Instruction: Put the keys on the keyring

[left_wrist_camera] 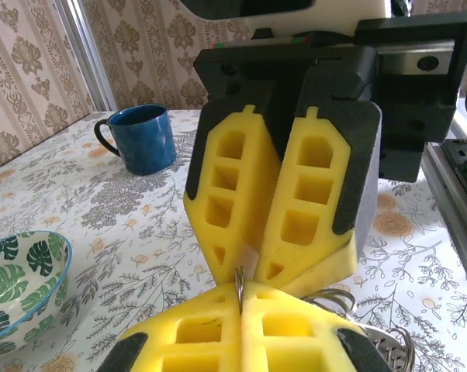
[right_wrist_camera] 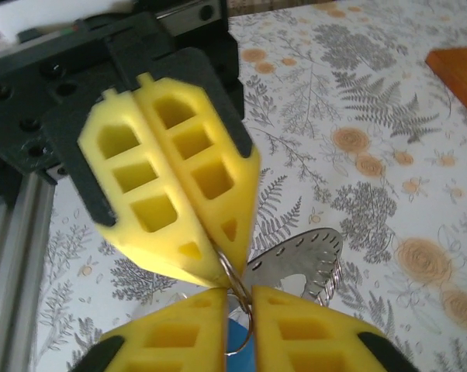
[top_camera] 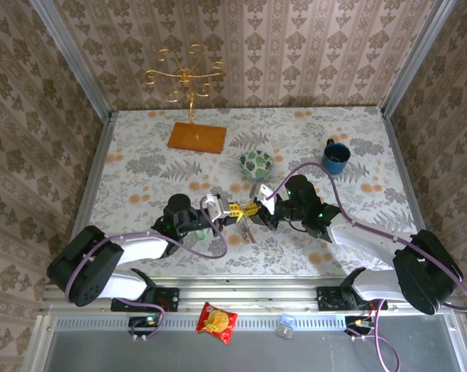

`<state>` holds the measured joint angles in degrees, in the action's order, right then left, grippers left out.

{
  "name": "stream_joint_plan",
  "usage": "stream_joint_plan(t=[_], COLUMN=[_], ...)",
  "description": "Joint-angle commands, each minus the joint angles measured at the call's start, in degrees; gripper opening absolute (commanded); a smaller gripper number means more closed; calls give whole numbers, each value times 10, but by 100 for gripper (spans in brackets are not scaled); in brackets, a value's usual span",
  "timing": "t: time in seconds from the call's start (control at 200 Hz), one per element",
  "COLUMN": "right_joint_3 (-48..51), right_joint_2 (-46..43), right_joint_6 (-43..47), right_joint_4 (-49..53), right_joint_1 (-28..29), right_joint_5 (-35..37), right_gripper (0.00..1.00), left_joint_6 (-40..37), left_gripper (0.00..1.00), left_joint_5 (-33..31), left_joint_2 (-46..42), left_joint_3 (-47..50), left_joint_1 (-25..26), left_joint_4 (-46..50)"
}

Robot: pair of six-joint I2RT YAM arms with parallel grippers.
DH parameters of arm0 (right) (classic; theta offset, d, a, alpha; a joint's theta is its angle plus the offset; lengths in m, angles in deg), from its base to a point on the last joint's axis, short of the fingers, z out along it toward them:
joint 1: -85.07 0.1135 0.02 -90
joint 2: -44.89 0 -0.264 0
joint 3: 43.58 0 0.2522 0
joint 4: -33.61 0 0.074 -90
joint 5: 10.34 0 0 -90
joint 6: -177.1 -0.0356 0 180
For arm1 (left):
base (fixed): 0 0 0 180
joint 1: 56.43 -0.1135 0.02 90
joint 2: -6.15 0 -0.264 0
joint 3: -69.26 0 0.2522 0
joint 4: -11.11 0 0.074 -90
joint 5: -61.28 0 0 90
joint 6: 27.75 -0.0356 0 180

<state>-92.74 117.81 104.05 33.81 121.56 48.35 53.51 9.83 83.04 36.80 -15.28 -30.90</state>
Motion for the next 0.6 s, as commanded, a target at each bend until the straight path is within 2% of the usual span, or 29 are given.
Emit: stream_joint_plan(t=[0.0, 0.095, 0.165, 0.235, 0.46, 0.595], right_joint_3=[-14, -25, -38, -57, -116, -156], right_joint_2=[5, -1, -6, -10, -6, 4], right_joint_6=[33, 59, 82, 107, 172, 215], right_joint_4=[-19, 11, 45, 90, 213, 281], right_joint_1=[3, 2, 3, 2, 7, 24], right_joint_5=[-27, -26, -24, -24, -15, 5], right_gripper=[0, 0, 0, 0, 0, 0], left_joint_6=[14, 14, 4, -22, -114, -126], left_gripper=[0, 0, 16, 21, 22, 19], left_joint_5=[29, 15, 10, 11, 12, 18], left_joint_2=[1, 0, -6, -18, -41, -35], left_joint_3=[0, -7, -13, -22, -68, -85], left_joint_1=[1, 0, 0, -1, -1, 0], left_joint_4=[-31, -11, 20, 67, 230, 251])
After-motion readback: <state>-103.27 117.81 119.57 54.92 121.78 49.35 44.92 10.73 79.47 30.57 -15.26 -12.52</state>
